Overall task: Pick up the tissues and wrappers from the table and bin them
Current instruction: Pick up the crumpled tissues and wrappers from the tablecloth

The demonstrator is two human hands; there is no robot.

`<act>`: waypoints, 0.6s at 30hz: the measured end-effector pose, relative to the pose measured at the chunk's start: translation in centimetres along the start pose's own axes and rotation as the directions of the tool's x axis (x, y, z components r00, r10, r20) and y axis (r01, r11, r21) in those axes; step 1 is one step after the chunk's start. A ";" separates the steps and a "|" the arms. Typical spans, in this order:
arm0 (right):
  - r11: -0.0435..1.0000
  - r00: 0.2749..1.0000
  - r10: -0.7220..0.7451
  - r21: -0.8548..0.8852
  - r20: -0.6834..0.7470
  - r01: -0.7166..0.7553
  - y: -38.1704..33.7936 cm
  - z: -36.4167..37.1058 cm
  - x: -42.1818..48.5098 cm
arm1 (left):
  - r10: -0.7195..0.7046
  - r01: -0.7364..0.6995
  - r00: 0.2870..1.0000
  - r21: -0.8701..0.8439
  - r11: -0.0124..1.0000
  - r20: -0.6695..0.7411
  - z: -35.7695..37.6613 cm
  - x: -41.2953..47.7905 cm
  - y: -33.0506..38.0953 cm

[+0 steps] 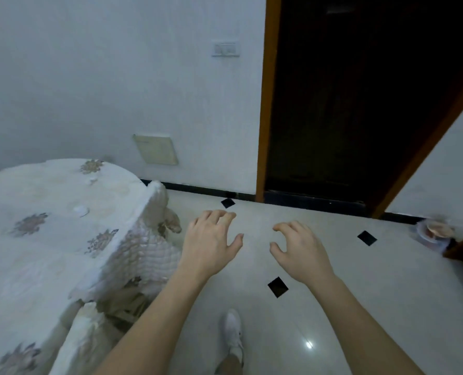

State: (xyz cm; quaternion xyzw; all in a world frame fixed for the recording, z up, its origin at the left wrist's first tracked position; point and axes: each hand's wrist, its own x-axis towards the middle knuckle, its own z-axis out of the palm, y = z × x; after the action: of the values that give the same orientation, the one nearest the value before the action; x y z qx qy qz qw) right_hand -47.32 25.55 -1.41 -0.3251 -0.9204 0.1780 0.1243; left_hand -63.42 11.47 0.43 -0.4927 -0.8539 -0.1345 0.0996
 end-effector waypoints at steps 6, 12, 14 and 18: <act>0.993 0.993 -0.110 -0.035 0.045 0.111 -2.1 2.1 11.8 | -0.113 0.111 0.991 -0.039 0.993 -0.069 2.0 8.3 -5.4; 0.987 0.988 -0.152 -0.041 0.039 0.153 -4.8 4.4 25.9 | -0.196 0.187 0.972 -0.081 0.979 -0.127 4.2 18.6 -13.1; 0.986 0.986 -0.166 -0.016 0.026 0.166 -5.9 5.4 30.0 | -0.218 0.208 0.969 -0.093 0.974 -0.113 4.9 21.5 -15.6; 0.981 0.979 -0.196 0.006 0.057 0.196 -7.6 7.9 35.9 | -0.247 0.242 0.966 -0.078 0.967 -0.072 6.3 25.7 -19.9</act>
State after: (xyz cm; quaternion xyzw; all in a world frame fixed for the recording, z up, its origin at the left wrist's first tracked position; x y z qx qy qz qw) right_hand -81.39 41.16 -1.39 -0.2275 -0.9511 0.1744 0.1149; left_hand -93.67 24.97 -0.35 -0.3809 -0.8983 -0.1950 0.0999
